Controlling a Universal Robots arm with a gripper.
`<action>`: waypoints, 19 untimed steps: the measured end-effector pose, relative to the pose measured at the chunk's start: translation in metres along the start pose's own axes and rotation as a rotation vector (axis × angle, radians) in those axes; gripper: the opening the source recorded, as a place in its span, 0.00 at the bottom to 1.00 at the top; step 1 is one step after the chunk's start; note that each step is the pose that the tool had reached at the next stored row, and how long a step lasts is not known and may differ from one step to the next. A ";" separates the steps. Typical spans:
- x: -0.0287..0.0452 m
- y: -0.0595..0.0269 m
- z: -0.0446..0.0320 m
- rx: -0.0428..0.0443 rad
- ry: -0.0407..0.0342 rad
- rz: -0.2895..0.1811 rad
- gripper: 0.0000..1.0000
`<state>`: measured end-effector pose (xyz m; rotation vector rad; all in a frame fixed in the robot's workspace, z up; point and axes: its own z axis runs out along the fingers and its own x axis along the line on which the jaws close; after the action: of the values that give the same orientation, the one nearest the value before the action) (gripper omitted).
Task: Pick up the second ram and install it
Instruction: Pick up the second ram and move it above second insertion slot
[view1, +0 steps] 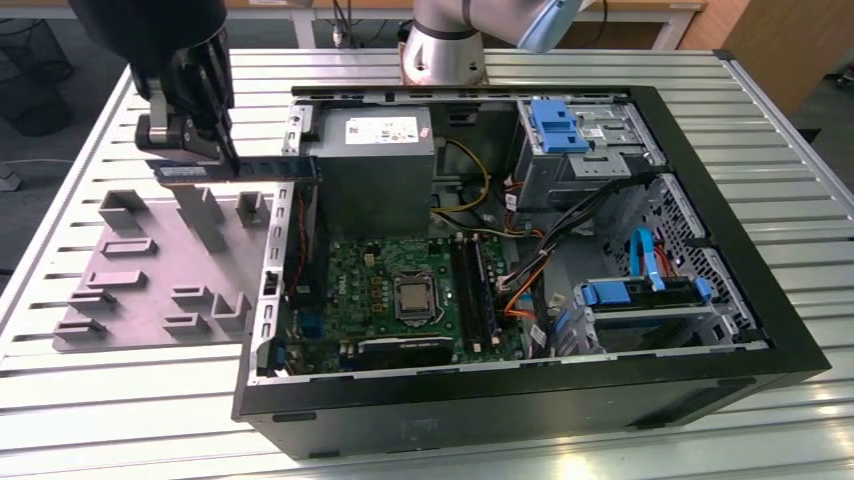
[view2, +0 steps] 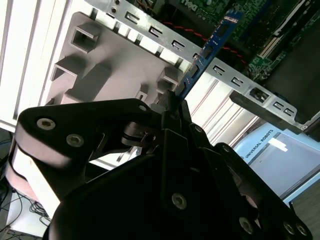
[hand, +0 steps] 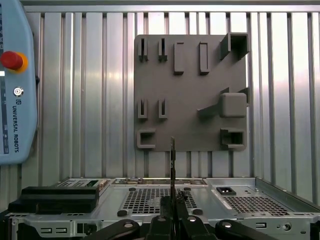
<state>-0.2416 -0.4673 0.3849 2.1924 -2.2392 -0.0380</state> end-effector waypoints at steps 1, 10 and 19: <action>0.0000 -0.0009 0.0000 0.0000 0.0000 0.000 0.14; 0.0000 -0.0023 0.0003 0.0001 -0.0001 0.000 0.14; -0.0002 -0.0099 0.0002 0.0000 0.0000 0.000 0.14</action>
<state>-0.2317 -0.4673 0.3844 2.1925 -2.2391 -0.0380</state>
